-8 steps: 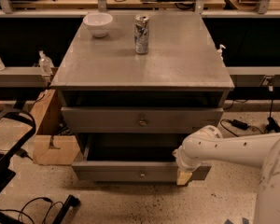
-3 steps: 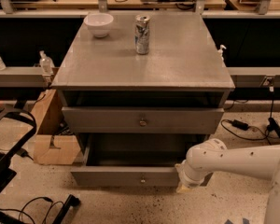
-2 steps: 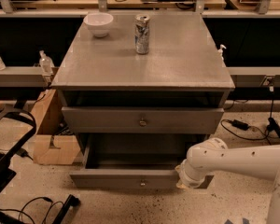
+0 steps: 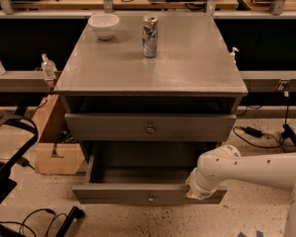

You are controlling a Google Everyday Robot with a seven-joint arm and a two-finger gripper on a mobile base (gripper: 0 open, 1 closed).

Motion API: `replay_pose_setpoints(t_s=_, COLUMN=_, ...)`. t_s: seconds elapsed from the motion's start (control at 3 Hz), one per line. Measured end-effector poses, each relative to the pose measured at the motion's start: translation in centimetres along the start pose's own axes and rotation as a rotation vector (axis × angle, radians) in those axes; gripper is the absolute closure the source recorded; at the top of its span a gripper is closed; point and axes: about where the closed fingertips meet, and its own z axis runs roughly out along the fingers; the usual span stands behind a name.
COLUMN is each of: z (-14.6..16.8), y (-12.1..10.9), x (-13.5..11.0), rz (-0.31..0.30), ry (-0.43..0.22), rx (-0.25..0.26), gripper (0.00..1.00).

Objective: Open middle drawer

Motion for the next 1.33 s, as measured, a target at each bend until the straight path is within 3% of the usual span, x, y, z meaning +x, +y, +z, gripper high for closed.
replay_pose_setpoints(t_s=0.67, z=-0.5, y=0.0, x=-0.1, rz=0.000, ry=0.000, rx=0.000, gripper=1.00)
replay_pose_setpoints(t_s=1.0, z=-1.5, y=1.9, x=-0.2, rz=-0.010, ry=0.031, rx=-0.039, gripper=1.00)
replay_pose_setpoints(t_s=1.33, z=-1.5, y=1.9, x=-0.2, rz=-0.010, ry=0.031, rx=-0.039, gripper=1.00)
